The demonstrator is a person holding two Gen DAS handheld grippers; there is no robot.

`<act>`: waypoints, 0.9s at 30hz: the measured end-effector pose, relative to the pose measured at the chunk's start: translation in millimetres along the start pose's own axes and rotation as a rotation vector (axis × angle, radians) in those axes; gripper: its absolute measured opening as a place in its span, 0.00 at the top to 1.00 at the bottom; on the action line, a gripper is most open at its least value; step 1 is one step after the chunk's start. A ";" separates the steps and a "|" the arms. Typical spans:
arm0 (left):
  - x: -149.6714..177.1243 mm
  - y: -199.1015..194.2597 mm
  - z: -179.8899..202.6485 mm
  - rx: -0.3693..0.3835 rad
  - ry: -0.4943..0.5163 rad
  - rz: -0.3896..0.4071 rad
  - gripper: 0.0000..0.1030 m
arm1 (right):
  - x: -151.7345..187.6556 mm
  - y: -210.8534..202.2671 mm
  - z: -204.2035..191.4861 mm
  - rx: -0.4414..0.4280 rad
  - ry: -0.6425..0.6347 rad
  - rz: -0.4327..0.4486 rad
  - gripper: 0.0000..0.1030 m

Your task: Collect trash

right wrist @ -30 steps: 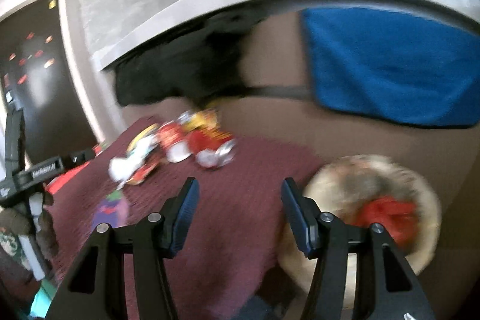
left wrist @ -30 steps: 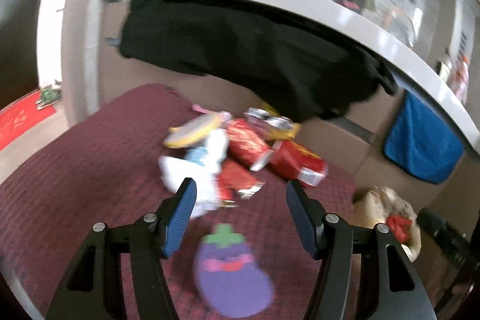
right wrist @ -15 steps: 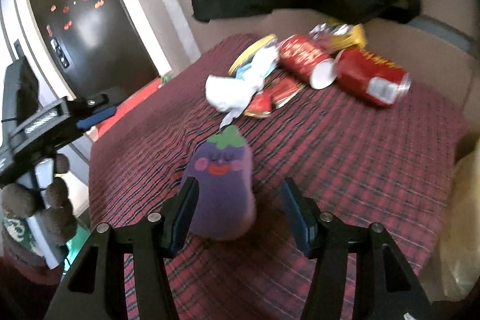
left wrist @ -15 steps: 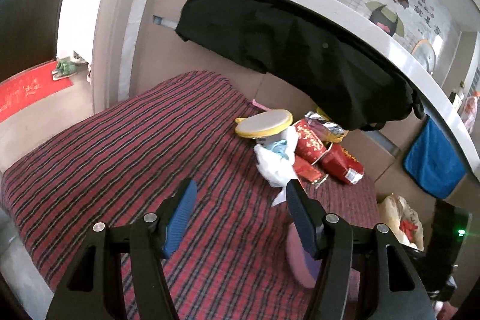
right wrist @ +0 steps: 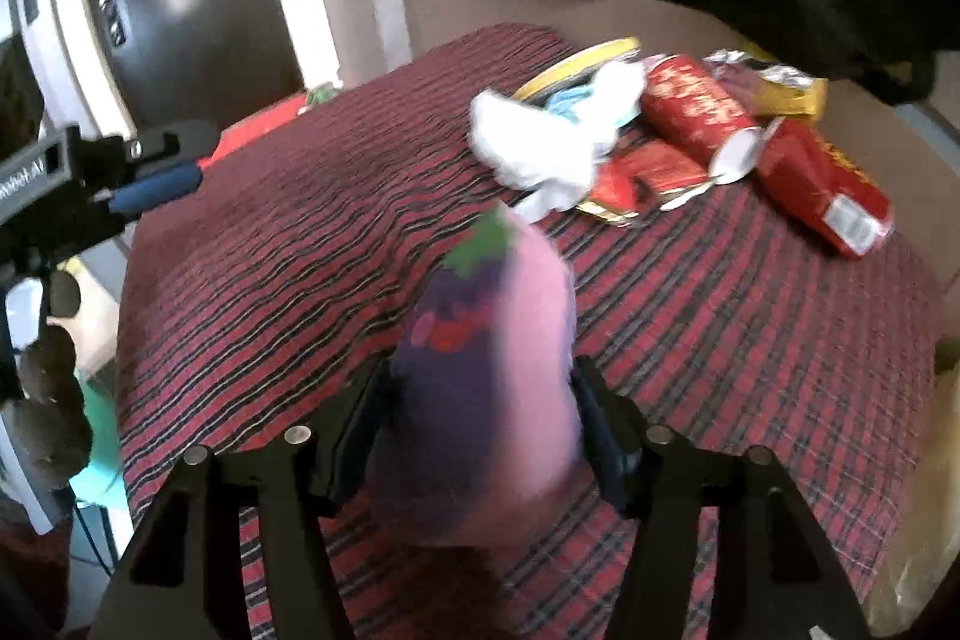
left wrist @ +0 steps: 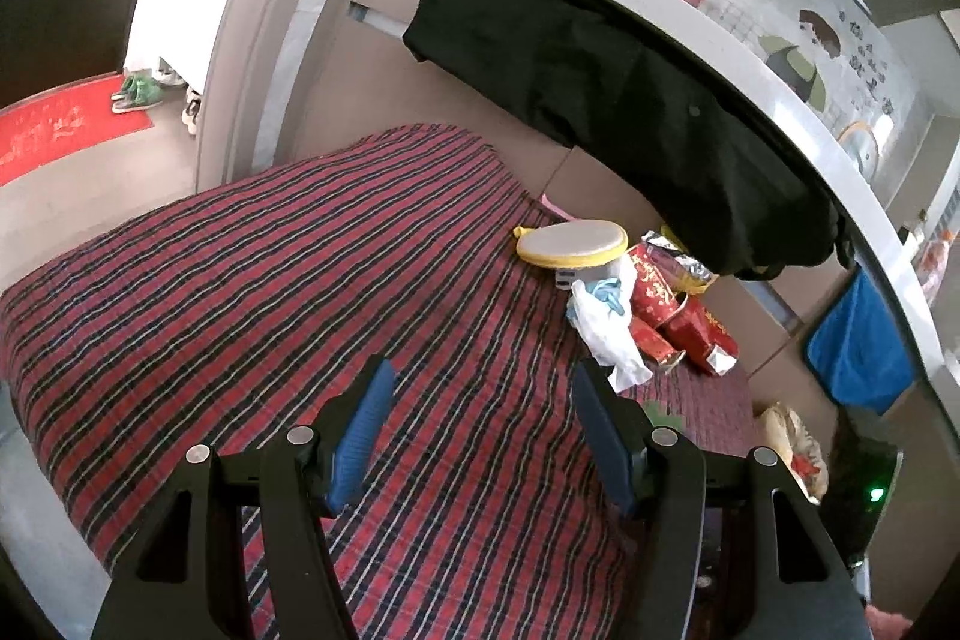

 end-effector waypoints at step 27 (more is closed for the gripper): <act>10.8 65.4 117.6 0.120 0.227 -0.099 0.40 | 26.0 -111.4 92.8 0.158 0.160 0.242 0.73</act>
Point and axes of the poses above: each gripper's, at about its wrist camera, not at the fingertips, and y roughly the way its jaws point, z to its right, x to its underside, the point moved 1 cm from there along y, roughly the way its jaws point, and after that the axes turned 6 degrees about -x, right-handed, at the moved point
